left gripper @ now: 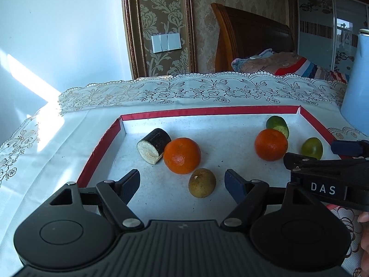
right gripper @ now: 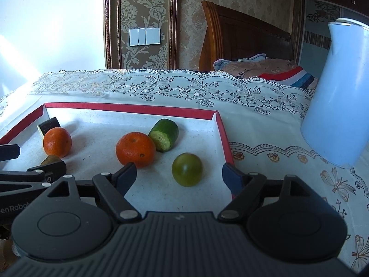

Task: Organize fruits
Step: 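Withdraw both tools from the tray toward the eggplant pieces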

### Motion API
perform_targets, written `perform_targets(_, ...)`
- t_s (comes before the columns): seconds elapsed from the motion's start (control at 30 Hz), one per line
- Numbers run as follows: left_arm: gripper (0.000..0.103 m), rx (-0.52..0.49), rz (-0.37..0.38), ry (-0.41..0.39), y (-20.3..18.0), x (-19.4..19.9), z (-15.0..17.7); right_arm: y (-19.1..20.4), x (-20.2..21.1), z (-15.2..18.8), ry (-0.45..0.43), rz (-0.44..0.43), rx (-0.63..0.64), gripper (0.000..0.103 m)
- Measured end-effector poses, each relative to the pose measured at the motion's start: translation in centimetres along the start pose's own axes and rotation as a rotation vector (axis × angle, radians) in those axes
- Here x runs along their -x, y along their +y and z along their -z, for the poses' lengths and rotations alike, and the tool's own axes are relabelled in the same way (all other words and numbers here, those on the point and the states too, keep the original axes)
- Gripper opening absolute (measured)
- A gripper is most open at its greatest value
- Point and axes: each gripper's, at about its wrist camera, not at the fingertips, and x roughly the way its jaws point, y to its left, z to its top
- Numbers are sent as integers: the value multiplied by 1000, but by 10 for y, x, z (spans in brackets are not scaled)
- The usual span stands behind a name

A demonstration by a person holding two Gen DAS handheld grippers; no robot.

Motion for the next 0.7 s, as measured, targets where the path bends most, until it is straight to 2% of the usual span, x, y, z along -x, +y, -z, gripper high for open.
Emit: perform_targets(0.7,81,36,27,-45,11,36,13,1,18,6,-26,-25,1,90)
